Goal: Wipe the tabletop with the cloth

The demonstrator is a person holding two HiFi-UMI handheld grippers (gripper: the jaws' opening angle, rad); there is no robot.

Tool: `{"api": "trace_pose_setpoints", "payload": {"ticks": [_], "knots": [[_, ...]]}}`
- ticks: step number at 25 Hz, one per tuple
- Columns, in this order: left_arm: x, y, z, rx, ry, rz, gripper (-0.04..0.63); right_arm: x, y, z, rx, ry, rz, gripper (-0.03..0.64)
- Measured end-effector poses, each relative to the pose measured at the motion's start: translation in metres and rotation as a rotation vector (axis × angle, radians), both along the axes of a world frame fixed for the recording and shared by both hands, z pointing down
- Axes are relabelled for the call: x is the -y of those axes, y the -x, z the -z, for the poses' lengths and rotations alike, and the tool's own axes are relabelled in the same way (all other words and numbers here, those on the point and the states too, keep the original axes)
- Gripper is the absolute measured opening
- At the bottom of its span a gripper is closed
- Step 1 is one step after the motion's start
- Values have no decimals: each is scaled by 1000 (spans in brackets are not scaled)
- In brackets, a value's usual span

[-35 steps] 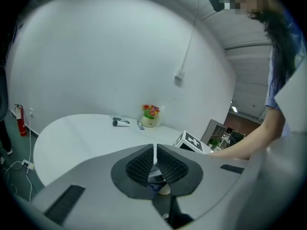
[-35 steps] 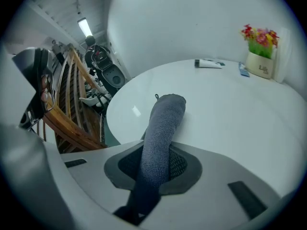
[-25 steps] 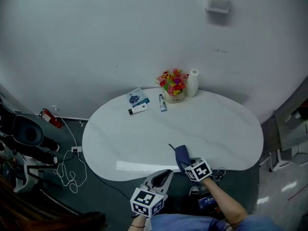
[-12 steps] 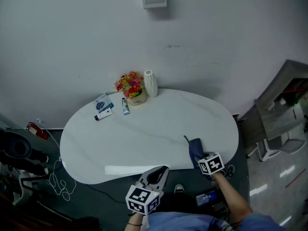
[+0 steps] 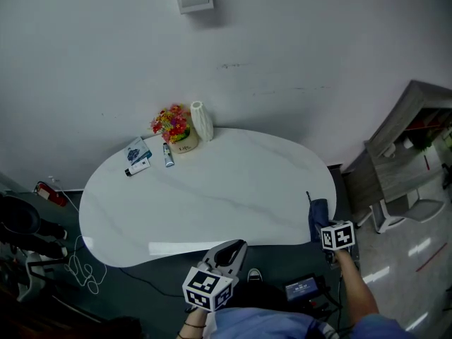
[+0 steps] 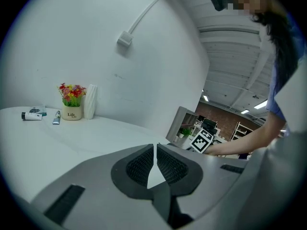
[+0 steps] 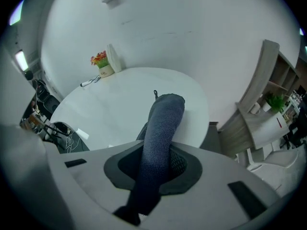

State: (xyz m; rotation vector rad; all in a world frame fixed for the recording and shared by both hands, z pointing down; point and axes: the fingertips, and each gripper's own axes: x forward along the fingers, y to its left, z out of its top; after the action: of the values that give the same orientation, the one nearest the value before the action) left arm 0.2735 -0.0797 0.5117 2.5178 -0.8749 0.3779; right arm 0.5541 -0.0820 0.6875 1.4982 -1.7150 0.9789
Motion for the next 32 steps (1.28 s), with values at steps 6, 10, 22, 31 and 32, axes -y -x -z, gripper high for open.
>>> {"api": "trace_pose_setpoints", "payload": {"ticks": [6, 10, 22, 31, 32], "knots": [[-6, -6, 0, 15, -4, 10, 23, -12, -35, -1, -18, 11, -53, 71], [-12, -3, 3, 24, -10, 39, 23, -5, -29, 13, -5, -20, -35, 71], [-52, 70, 6, 92, -26, 225, 23, 17, 106, 75, 205, -167, 215, 71], [-139, 165, 18, 120, -25, 463, 23, -29, 219, 103, 286, -167, 409, 71], [-153, 176, 18, 119, -23, 488, 24, -36, 231, 107, 283, -171, 427, 71]]}}
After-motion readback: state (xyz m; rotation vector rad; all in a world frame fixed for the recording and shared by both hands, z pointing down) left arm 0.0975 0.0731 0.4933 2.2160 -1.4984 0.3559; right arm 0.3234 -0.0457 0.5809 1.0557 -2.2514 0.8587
